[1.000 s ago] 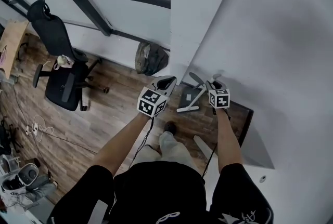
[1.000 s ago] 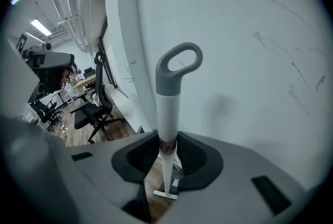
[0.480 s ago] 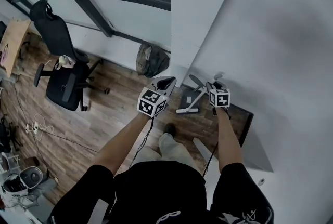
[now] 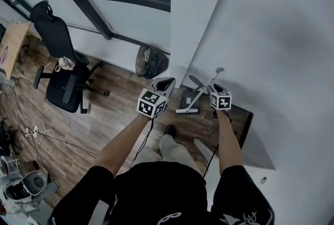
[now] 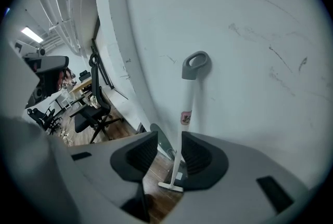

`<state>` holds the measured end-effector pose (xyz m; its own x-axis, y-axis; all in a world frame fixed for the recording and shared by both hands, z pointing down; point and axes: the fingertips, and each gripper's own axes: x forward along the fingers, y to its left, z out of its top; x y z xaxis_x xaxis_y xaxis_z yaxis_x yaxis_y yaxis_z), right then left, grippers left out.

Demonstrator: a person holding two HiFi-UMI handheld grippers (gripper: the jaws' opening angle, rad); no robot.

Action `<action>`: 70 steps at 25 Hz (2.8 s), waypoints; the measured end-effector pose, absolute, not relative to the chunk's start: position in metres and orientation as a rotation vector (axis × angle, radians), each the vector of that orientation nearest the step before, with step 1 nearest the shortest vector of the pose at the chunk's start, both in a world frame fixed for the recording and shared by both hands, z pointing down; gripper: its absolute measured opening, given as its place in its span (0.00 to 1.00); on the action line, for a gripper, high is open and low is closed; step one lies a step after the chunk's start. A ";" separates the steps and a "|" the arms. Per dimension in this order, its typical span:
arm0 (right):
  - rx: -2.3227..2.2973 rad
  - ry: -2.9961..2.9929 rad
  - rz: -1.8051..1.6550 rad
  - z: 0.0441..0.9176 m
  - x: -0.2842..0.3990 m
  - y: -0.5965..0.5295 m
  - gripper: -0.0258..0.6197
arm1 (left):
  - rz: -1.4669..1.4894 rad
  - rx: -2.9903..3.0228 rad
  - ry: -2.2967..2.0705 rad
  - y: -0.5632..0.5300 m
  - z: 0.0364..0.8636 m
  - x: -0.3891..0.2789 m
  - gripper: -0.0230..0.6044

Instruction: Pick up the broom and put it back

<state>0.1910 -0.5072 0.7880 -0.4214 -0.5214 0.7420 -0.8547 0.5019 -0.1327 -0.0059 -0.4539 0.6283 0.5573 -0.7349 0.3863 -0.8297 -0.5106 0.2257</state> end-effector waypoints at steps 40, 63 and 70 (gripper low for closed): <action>1.503 -2.354 0.312 0.534 0.140 -0.180 0.11 | 0.217 2.548 -1.258 -0.149 0.533 -0.083 0.07; 1.577 -2.382 0.292 0.493 0.116 -0.061 0.08 | 0.131 2.612 -1.183 -0.061 0.495 -0.084 0.07; 1.580 -2.394 0.302 0.486 0.113 -0.017 0.08 | 0.109 2.599 -1.212 -0.019 0.482 -0.088 0.07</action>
